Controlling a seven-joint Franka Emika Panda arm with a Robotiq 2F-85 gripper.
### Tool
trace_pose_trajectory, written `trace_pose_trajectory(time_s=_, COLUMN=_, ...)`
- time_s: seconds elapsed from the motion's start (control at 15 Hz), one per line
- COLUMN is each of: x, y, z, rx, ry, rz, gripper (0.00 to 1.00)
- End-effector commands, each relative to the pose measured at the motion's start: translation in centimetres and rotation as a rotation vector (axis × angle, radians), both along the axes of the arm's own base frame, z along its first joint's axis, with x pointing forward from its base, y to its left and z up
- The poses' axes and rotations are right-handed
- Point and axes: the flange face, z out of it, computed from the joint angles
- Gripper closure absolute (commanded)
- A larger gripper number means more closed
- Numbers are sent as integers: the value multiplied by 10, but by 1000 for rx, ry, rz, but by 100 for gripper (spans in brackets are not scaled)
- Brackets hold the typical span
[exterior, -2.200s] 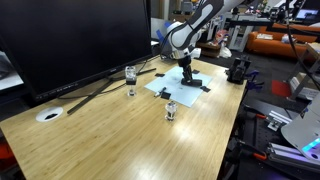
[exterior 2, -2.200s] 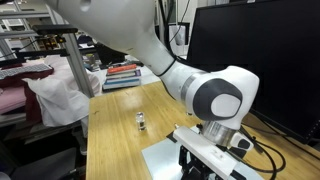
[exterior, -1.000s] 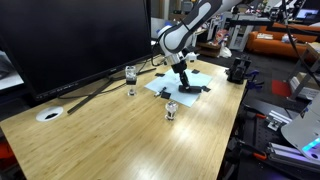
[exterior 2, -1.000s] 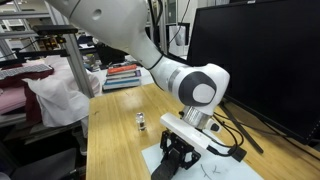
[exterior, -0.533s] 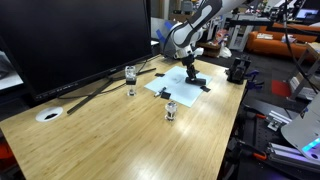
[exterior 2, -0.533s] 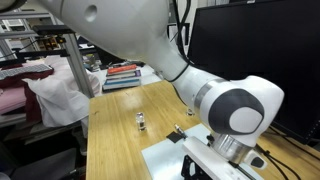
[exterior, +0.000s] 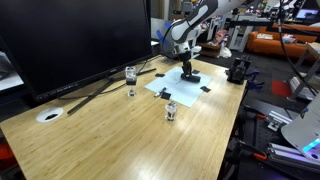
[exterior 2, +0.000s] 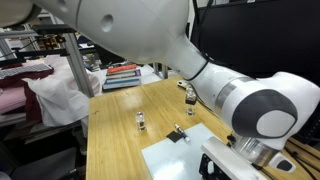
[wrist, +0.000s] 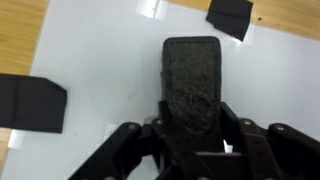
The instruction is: Wipe the whiteboard with the black eraser
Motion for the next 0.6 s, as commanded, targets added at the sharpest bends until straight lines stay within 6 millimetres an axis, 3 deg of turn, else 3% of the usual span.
trace_pose_trajectory(time_s=0.0, x=21, y=-2, z=9, rx=21, ry=-20, rz=-10, gripper=75)
trace_pose_trajectory(time_s=0.13, x=30, y=1, z=7, rx=14, ry=-23, rz=3, gripper=75)
trace_pose_trajectory(time_s=0.4, x=36, y=23, z=-20, rx=11, ry=24, rz=45, gripper=75)
trace_pose_trajectory(time_s=0.53, x=38, y=34, z=-24, rx=20, ry=46, rz=72, gripper=75)
